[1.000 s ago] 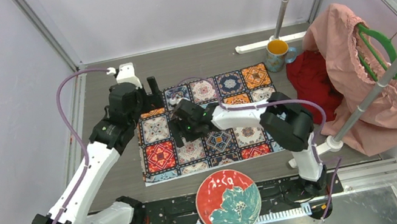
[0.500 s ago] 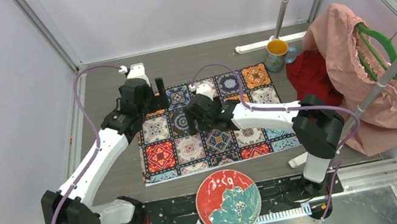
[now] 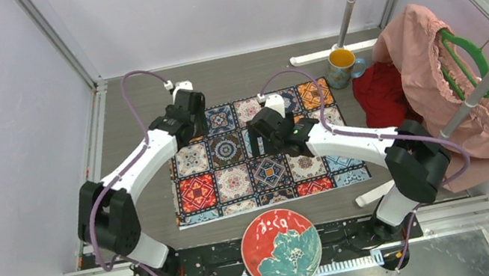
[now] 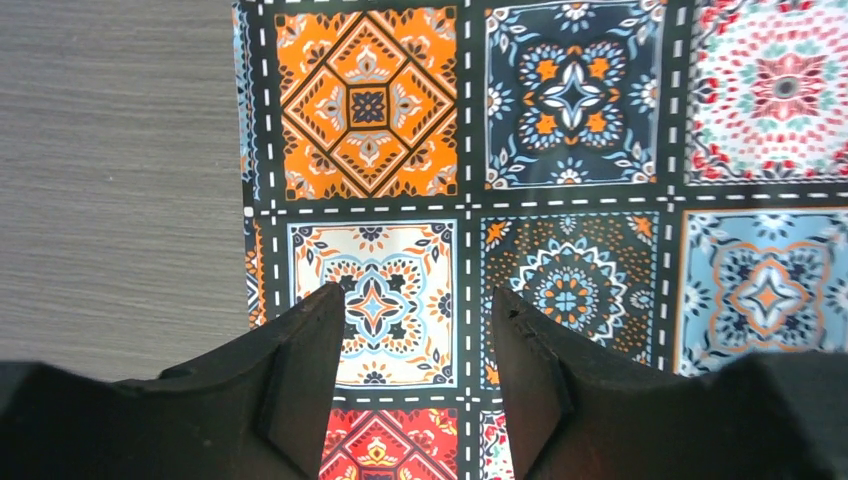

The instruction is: Set the dinner table for one person

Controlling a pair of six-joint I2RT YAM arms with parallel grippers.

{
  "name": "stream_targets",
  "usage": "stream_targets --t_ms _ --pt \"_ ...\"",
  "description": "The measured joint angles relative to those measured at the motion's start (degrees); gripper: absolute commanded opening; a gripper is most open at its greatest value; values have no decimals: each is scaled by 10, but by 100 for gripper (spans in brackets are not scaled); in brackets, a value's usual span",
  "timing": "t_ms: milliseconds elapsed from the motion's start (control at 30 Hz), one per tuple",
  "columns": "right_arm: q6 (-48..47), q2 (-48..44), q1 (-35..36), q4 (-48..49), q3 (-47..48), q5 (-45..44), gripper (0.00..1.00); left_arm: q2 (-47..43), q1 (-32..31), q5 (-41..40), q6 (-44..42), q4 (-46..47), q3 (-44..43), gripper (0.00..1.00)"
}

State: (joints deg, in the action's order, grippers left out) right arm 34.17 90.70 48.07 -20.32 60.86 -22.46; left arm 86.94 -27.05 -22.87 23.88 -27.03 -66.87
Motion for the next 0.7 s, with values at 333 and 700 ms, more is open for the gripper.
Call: stream_targets --t_ms 333,700 --pt "3 -41 -17 -4 -36 -2 93 101 0 -22 39 -46 -41 53" --pt "5 -69 -37 -8 -56 1 93 151 33 57 78 -23 -24 53"
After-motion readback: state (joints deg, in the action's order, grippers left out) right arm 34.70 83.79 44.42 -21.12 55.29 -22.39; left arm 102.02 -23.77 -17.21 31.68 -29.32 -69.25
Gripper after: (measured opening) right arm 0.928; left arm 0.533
